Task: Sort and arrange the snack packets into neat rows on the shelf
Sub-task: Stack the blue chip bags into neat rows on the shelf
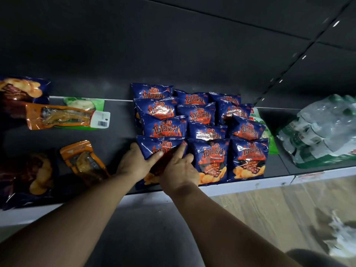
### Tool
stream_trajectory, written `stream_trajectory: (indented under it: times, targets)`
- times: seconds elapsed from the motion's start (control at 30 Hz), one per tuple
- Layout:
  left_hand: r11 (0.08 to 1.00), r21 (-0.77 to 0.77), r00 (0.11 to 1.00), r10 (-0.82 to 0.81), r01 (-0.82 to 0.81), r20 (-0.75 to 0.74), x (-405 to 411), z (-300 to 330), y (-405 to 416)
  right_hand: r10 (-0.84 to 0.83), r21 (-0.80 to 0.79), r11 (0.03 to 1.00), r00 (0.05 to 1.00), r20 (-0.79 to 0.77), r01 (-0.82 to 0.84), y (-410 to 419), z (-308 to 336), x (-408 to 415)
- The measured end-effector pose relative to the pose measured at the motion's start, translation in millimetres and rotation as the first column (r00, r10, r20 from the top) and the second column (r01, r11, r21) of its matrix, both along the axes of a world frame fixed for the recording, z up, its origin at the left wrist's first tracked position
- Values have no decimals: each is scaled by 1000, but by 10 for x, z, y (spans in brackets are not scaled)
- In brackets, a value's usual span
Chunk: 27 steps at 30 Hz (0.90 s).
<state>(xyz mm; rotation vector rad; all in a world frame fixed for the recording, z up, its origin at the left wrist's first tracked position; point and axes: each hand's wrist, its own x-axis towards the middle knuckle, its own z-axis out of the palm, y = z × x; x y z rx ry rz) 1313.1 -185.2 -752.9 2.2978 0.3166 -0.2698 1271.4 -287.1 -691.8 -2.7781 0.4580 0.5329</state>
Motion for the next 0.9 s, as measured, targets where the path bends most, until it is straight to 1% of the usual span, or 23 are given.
stream_trajectory:
  times: [0.07, 0.13, 0.2, 0.3, 0.37, 0.5, 0.6, 0.73, 0.9]
  targets:
    - [1000, -14, 1000, -6, 6, -12, -10, -9, -14, 17, 17, 1000, 1000, 4, -17, 14, 14, 0]
    - [997, -72, 999, -14, 12, -34, -15, -31, -20, 45, 28, 999, 999, -9, -45, 33, 16, -12]
    - [995, -98, 998, -36, 32, -46, -13, -51, -7, 72, 21, 997, 997, -18, -71, 42, 1, -27]
    - [991, -78, 993, -109, 105, -47, 2, -76, 22, 83, -4, 997, 996, 16, -83, 37, -25, -27]
    - [990, -67, 991, -126, 122, -52, 15, -74, 24, 90, -12, 996, 995, 48, -90, 41, -25, -15]
    - [988, 37, 985, -143, 147, -97, 43, -77, 10, 117, -6, 993, 990, 79, -117, 74, -41, 10]
    - [984, 27, 979, -172, 176, -106, 62, -76, 30, 112, 11, 993, 989, 95, -113, 105, -66, 24]
    - [991, -15, 988, -136, 136, -76, 69, -33, 104, 102, 60, 992, 983, 156, -113, 161, -26, 48]
    - [997, 78, 998, 14, -18, 59, 84, 168, 305, 137, 158, 971, 957, 255, -181, 306, 82, 68]
